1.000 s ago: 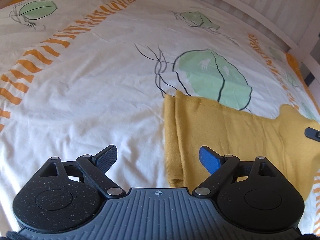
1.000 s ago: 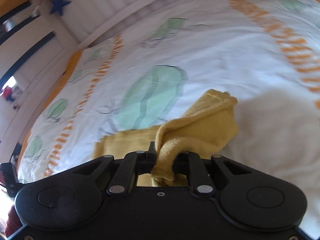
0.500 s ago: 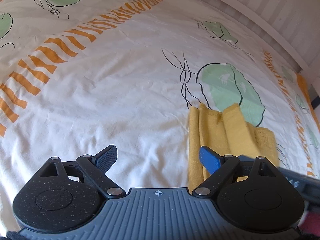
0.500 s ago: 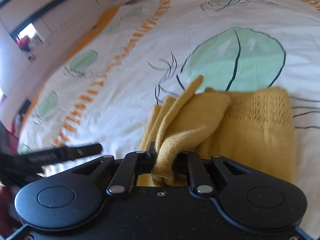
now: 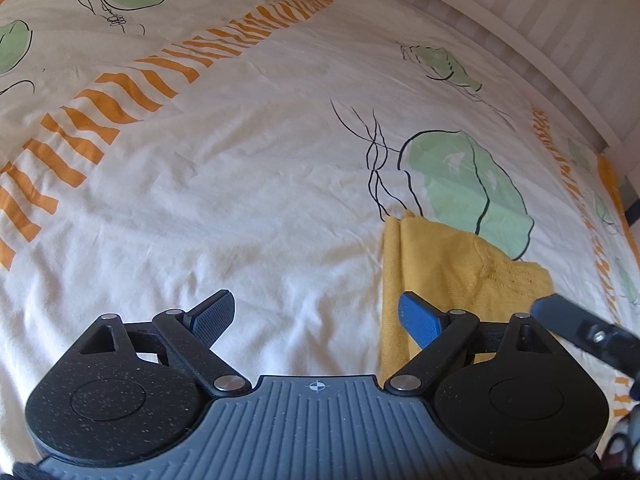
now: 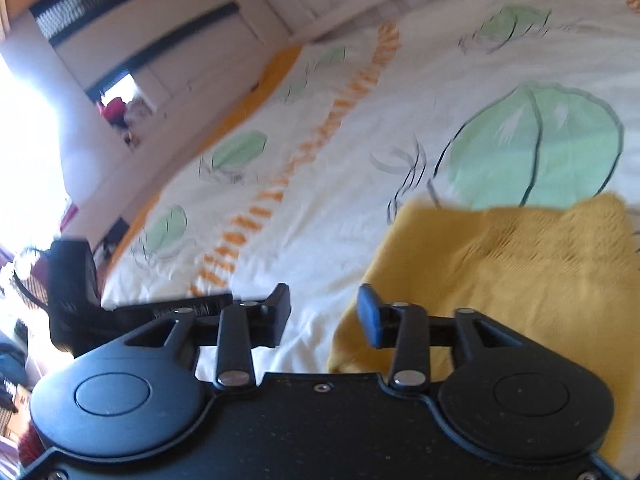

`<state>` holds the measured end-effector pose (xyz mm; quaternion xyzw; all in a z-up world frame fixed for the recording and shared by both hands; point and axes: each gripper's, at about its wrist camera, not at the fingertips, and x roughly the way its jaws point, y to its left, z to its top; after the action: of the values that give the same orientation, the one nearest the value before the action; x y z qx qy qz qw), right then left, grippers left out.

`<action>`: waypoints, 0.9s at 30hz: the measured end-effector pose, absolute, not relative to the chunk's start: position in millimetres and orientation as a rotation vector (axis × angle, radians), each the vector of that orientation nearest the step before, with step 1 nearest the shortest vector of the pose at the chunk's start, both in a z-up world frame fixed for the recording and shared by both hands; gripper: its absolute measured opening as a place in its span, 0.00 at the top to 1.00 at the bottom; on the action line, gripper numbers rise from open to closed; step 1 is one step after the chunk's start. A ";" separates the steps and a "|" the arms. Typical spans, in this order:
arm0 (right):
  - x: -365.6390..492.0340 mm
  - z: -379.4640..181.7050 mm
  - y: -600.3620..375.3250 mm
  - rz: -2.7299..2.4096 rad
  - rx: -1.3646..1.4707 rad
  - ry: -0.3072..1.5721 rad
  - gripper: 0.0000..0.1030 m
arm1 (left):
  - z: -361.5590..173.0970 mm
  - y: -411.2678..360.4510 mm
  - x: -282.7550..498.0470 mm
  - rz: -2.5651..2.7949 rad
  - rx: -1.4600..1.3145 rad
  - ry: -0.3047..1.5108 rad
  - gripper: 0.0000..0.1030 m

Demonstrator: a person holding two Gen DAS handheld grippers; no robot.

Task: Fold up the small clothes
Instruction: 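Fold the held edge over the sweater and open the right gripper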

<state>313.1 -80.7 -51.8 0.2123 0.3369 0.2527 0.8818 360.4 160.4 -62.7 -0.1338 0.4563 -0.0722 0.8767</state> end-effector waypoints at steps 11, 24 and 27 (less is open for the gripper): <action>283.4 -78.0 -82.0 0.371 0.137 0.713 0.50 | -65.8 136.6 357.5 -0.220 -0.218 0.944 0.13; 238.4 -106.3 -37.2 0.643 0.102 0.778 0.44 | -78.6 116.4 352.6 -0.277 -0.169 0.976 0.13; 237.0 -93.3 -65.8 0.590 0.183 0.726 0.29 | -78.7 116.5 350.4 -0.296 -0.185 0.974 0.13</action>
<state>237.0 -65.8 -93.3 0.0881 0.3496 0.2839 0.8885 350.4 116.5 -78.7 -0.0884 0.4655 -0.1416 0.8692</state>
